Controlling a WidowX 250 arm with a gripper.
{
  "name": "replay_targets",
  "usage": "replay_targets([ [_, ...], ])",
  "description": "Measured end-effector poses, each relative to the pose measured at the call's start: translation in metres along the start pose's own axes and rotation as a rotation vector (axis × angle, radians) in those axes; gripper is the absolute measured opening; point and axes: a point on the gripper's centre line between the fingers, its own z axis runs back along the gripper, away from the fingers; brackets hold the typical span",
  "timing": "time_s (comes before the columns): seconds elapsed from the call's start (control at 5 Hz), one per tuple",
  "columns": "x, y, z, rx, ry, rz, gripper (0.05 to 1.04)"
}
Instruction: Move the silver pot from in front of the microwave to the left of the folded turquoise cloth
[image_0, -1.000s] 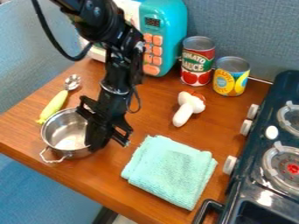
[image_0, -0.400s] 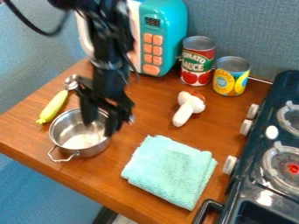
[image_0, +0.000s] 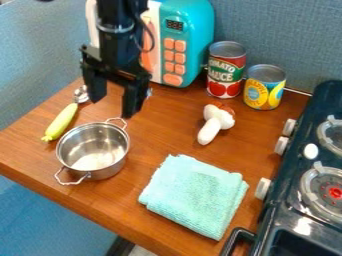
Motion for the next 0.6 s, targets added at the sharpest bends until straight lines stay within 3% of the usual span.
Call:
replay_targets([
  [0.2, 0.035, -0.008, -0.017, -0.050, -0.027, 0.010, 1.007],
  [0.4, 0.063, -0.022, -0.025, -0.095, 0.004, 0.040, 1.006],
  [0.6, 0.069, -0.039, -0.029, -0.100, 0.014, 0.027, 1.006],
])
